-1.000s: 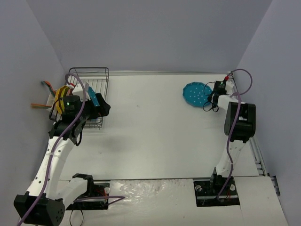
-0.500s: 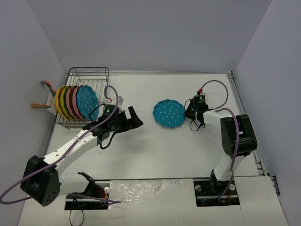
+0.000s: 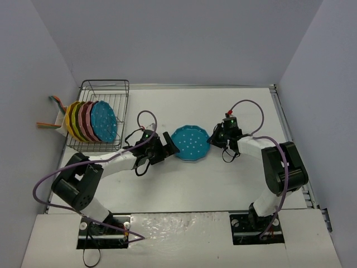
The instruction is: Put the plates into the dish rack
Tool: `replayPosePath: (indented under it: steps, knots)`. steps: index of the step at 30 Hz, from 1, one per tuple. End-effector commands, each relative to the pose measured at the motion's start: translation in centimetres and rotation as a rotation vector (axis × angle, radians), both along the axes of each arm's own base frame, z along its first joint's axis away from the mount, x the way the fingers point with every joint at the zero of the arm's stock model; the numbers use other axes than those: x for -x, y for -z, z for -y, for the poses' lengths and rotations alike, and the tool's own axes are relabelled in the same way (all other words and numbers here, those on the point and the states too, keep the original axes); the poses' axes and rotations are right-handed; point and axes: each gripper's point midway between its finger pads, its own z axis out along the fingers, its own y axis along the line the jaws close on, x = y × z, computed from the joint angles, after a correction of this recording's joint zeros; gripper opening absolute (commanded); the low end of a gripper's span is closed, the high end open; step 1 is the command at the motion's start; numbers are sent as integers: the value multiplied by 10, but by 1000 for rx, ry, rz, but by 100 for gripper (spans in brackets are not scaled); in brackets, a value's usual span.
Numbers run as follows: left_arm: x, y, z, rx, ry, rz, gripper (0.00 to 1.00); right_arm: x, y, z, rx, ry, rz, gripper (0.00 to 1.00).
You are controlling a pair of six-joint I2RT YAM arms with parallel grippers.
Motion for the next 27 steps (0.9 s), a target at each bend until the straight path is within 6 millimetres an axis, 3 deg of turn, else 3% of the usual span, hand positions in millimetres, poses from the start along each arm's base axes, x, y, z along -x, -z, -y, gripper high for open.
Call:
replayPosePath:
  steps: [1,10,20,27]
  knots:
    - [-29,-30,25,145,-47,81,97,-25,-74,-28,-178,-10,161,0]
    - [-29,-14,43,241,-61,4,97,-19,-77,-37,-283,22,104,0]
    - [-23,-2,41,254,-87,-35,97,-14,-82,-51,-441,42,50,0]
    - [-30,-4,43,275,-113,-28,94,-8,-89,-57,-492,10,50,0]
